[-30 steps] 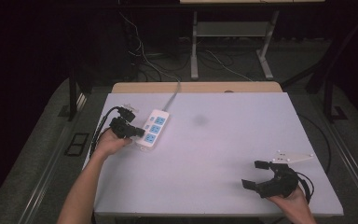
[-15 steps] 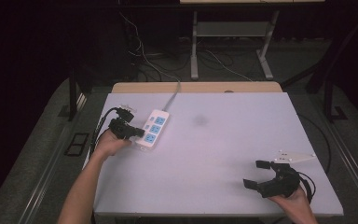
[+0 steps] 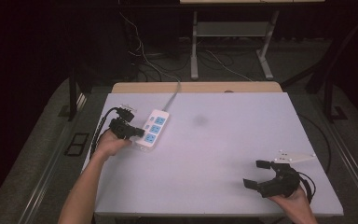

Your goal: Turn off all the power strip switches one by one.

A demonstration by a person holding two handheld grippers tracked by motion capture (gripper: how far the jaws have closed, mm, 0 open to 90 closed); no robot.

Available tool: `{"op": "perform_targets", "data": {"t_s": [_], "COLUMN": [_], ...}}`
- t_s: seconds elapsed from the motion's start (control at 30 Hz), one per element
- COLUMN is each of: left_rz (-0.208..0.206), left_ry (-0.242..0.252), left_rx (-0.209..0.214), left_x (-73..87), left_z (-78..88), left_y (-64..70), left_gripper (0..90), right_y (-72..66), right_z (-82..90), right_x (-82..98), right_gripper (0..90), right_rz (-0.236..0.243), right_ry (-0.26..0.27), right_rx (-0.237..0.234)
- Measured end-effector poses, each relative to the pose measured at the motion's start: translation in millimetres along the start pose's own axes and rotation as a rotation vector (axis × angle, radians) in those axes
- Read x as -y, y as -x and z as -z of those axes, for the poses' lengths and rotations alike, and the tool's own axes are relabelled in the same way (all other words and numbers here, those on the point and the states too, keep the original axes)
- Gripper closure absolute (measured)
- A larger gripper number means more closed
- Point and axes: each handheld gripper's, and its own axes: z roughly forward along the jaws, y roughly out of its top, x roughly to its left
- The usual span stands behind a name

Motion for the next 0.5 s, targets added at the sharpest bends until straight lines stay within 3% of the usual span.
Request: {"op": "perform_targets", "data": {"t_s": [0.03, 0.1, 0.23, 0.5], "left_rz": [0.008, -0.018, -0.042, -0.071], "left_ry": [0.006, -0.02, -0.033, -0.023], "left_rx": [-0.004, -0.027, -0.028, -0.049], "left_x": [-1.5, -3.5, -8.3, -22.8], "left_z": [1.7, 2.5, 4.4, 12.5], "left_y": [0.3, 2.1, 5.9, 9.1], "left_gripper": [89.6, 89.6, 89.6, 89.6], "right_y": [0.0, -0.4, -1.3, -0.2], "right_z": [-0.2, -0.9, -1.3, -1.0], "right_x": [0.0, 0.0, -0.5, -0.2], "right_gripper": [0.5, 0.5, 0.5, 0.5], "right_rz": [0.001, -0.001, 0.008, 0.0], "right_ry": [0.0, -0.002, -0.004, -0.001], "right_rx": [0.001, 0.003, 0.002, 0.004]}}
